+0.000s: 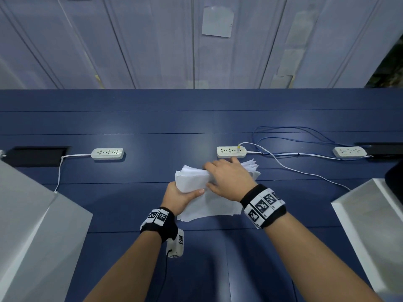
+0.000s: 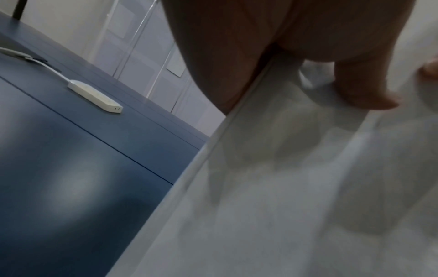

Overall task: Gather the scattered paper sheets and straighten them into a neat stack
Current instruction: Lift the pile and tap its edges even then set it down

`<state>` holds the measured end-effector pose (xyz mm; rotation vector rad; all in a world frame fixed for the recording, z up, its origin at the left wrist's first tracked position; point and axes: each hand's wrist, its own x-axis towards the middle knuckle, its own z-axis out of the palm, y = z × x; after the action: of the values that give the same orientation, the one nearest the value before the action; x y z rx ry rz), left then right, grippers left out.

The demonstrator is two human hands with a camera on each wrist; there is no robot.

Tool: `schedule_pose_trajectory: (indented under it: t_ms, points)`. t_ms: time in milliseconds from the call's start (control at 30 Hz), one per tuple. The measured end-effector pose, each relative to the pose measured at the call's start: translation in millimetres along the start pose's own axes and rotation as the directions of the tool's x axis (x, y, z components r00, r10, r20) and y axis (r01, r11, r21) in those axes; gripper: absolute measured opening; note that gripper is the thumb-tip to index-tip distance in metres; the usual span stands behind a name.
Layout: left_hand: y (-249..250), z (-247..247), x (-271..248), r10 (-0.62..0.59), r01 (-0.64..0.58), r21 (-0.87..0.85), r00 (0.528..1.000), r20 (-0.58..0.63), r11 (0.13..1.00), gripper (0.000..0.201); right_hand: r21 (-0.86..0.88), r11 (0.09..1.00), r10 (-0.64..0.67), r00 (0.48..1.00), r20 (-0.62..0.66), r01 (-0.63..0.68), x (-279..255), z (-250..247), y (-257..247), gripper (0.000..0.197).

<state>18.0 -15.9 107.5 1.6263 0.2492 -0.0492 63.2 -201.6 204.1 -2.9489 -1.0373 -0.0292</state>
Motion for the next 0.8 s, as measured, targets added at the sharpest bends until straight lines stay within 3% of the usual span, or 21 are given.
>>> schedule_pose_trajectory:
  t_ms: [100, 133, 167, 233, 300, 367, 433, 500, 633, 700, 800]
  points:
    - [-2, -4, -1, -0.017, 0.018, 0.023, 1.000, -0.015, 1.000, 0.033, 0.089, 0.986, 0.148, 0.988, -0.033, -0.144, -20, 7, 38, 0.023]
    - [-3, -6, -2, -0.023, 0.024, 0.030, 1.000, -0.017, 0.999, 0.033, 0.223, 0.951, 0.232, 0.971, -0.050, -0.216, -31, 10, 54, 0.021]
    - [-4, -7, -2, -0.022, 0.023, 0.039, 1.000, -0.016, 0.999, 0.033, 0.441, 0.857, 0.324, 0.944, -0.056, -0.268, -40, 13, 67, 0.018]
    - [-6, -6, -4, -0.019, 0.020, 0.053, 1.000, -0.015, 0.998, 0.036, 0.823, 0.515, 0.473, 0.880, -0.042, -0.238, -53, 26, 83, 0.015]
    - [-5, -2, -5, -0.013, 0.014, 0.062, 1.000, -0.017, 0.998, 0.037, 0.959, 0.230, 0.528, 0.849, 0.019, -0.164, -57, 40, 81, 0.024]
    - [-3, 4, -6, 0.015, -0.012, 0.098, 1.000, -0.026, 0.995, 0.031, 0.980, 0.104, 0.520, 0.849, 0.092, -0.170, -57, 59, 70, 0.032]
    - [1, 9, -5, 0.033, -0.024, 0.127, 0.997, -0.072, 0.992, 0.017, 0.975, 0.083, 0.524, 0.842, 0.133, -0.205, -56, 73, 58, 0.034]
    - [12, 11, -5, 0.027, -0.011, 0.111, 0.989, -0.146, 0.994, 0.016, 0.977, 0.092, 0.581, 0.807, 0.106, -0.195, -53, 74, 51, 0.026]
    - [49, 9, -15, 0.102, -0.112, -0.044, 0.979, -0.176, 0.993, 0.017, 1.000, -0.004, 0.660, 0.751, 0.003, 0.000, -54, 32, 47, 0.021]
    - [67, 8, -22, 0.164, -0.185, -0.109, 0.970, -0.179, 0.977, 0.018, 0.994, 0.022, 0.640, 0.763, -0.094, 0.104, -61, 16, 47, 0.023]
    - [74, 12, -31, 0.221, -0.258, -0.173, 0.953, -0.207, 0.950, 0.020, 0.993, 0.028, 0.595, 0.796, -0.108, 0.114, -67, 18, 45, 0.027]
